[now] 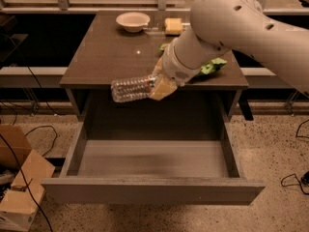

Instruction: Pick water bottle from top drawer and place on counter

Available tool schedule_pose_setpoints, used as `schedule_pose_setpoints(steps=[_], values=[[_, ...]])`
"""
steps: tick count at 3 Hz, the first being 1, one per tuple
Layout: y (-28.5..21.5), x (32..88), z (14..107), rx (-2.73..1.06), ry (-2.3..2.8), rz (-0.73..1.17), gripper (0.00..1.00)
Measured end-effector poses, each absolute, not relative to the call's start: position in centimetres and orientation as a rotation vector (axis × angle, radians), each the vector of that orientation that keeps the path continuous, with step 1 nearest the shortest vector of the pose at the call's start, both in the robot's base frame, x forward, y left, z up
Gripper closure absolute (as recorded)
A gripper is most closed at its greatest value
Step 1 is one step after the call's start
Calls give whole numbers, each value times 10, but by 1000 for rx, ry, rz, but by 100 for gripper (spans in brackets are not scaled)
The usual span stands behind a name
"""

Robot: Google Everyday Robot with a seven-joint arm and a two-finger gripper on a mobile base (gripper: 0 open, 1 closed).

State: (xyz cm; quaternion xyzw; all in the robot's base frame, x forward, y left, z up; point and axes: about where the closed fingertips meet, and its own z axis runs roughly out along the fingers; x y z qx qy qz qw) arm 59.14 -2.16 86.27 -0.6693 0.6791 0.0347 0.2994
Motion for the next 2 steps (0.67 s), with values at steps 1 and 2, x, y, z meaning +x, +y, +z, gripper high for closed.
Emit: schedule_pose_setpoints(steps=[1,2], values=[[-9,652,882,-1764,1707,72,100],[6,705,890,-1754,1631,97,100]])
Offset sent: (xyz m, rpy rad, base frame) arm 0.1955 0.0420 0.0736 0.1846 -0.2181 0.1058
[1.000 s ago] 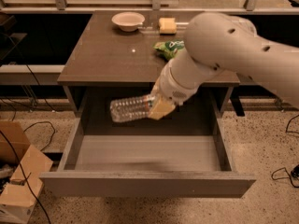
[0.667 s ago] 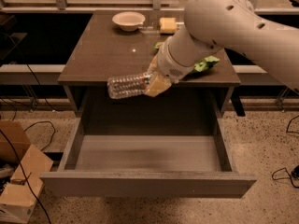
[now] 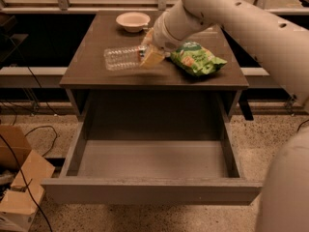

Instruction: Pick water bottle from top drawer and place on counter

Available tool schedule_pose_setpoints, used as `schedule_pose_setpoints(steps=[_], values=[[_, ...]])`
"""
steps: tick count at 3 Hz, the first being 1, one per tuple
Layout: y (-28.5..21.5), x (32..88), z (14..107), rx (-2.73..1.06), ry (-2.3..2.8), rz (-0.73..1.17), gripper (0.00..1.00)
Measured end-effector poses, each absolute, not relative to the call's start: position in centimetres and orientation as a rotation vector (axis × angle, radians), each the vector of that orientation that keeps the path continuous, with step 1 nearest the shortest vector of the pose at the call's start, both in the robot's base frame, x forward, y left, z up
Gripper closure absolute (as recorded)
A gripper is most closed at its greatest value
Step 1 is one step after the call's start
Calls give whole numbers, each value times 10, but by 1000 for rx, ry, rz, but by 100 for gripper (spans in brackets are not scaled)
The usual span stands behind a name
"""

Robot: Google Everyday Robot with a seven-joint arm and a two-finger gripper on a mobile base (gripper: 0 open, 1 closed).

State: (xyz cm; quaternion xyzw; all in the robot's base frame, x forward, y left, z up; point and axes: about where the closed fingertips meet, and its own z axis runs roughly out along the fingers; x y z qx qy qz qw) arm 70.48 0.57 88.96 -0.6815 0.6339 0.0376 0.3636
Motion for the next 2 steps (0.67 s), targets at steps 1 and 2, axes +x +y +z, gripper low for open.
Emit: schedule_pose_setpoints(steps=[1,2], values=[[4,722,920,-1703,1592,69,100],[5,721,918,-1703,1597,73,100]])
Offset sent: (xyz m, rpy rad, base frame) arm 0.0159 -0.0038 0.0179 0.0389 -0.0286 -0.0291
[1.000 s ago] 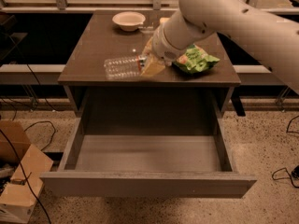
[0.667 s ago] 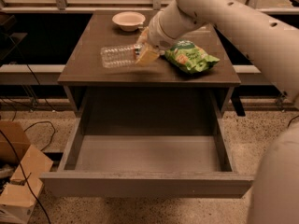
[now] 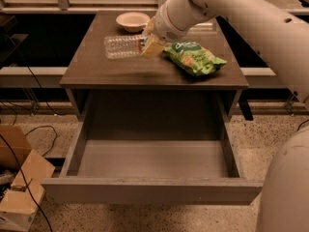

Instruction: Pick water bottle from top drawer and place on counter

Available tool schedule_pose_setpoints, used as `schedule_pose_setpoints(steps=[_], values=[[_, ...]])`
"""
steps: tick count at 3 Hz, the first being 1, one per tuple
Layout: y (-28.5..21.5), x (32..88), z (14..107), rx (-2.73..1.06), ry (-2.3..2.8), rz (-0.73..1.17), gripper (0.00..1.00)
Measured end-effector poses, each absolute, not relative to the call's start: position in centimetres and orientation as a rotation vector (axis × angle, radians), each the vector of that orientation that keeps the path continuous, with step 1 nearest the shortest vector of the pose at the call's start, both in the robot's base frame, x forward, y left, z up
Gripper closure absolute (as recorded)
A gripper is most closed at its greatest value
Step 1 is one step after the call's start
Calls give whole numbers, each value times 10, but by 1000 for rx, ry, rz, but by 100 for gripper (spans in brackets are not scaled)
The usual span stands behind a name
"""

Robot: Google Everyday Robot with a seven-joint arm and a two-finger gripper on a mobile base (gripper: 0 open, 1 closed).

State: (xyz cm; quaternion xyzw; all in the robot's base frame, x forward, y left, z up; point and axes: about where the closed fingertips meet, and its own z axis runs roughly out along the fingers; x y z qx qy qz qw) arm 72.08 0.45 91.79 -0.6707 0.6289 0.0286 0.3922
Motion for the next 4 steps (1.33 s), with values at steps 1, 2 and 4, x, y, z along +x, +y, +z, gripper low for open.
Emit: schedule_pose_setpoints(steps=[1,2,4], values=[[20,730,899,-1684,1603,112,100],[45,747,879,-1703,1590,152,83],[69,763,874,-1605,1605,252,37]])
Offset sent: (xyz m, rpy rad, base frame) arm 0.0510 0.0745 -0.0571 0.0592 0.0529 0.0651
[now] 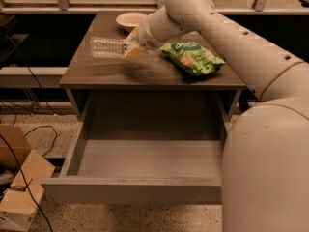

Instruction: Pick water bottle from top drawer and place on counter

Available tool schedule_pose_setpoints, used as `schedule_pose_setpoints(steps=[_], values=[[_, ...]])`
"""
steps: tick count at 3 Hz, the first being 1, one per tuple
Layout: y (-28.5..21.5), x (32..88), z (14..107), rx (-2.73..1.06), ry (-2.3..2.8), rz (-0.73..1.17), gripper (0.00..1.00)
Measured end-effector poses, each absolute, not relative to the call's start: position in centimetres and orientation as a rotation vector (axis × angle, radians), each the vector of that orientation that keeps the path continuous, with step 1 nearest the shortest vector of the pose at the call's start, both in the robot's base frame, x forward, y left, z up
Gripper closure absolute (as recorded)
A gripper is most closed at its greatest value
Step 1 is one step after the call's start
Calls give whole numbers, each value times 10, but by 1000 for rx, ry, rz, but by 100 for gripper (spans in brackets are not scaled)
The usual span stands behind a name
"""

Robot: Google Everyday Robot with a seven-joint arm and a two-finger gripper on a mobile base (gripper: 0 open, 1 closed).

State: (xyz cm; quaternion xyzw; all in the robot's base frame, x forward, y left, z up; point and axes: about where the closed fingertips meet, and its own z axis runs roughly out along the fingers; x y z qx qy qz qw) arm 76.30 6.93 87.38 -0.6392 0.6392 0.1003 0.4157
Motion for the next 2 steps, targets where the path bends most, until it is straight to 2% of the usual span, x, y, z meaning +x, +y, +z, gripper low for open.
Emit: schedule_pose_setpoints(steps=[1,2], values=[[72,763,872,-1602,1607,261,14],[75,763,870,-1605,1607,265,0]])
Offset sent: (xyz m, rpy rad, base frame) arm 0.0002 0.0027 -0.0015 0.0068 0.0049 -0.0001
